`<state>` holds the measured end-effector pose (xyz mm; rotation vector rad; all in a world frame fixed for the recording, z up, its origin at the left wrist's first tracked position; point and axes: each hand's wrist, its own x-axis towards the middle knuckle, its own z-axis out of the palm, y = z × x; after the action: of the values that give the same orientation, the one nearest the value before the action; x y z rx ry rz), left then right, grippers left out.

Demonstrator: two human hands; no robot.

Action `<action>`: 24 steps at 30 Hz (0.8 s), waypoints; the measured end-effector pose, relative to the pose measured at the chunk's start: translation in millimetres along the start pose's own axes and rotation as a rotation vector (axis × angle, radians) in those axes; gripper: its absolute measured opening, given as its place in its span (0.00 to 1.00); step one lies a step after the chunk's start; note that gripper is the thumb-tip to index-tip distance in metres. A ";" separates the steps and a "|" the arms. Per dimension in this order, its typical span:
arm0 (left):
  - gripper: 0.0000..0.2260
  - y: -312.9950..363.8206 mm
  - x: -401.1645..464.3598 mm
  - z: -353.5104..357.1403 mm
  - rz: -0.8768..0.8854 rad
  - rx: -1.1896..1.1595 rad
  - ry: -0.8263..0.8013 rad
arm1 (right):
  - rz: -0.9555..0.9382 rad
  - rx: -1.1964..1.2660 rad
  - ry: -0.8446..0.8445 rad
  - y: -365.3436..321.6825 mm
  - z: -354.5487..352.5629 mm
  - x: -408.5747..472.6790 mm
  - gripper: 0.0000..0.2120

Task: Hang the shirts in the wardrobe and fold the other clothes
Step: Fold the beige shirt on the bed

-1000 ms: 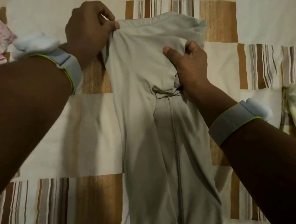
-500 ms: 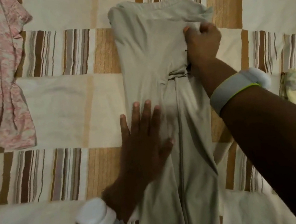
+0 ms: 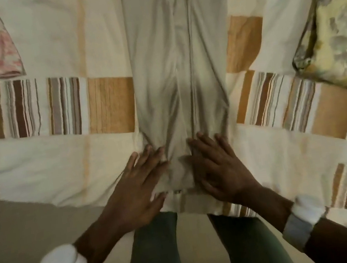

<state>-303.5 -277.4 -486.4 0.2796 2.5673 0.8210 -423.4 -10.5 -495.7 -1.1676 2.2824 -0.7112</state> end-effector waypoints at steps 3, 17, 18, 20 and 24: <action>0.34 -6.5 -13.8 -0.5 0.094 0.056 -0.113 | 0.019 0.036 -0.142 10.3 -5.5 -24.8 0.43; 0.29 -5.8 9.1 -12.7 0.101 0.226 -0.027 | -0.179 -0.138 -0.152 43.4 -21.7 -14.6 0.33; 0.25 -6.8 11.5 -13.3 0.110 0.199 -0.012 | -0.193 -0.134 -0.113 43.6 -20.5 -11.3 0.29; 0.19 -5.4 15.9 -18.1 0.125 0.092 0.021 | -0.186 -0.079 -0.054 40.6 -22.1 -4.5 0.22; 0.13 6.6 37.3 -53.9 0.077 -0.150 0.139 | -0.019 0.317 0.095 23.4 -48.6 26.0 0.17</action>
<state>-360.9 -287.5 -455.6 0.2858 2.6188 1.0906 -480.7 -9.3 -478.7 -1.0247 2.1343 -1.1095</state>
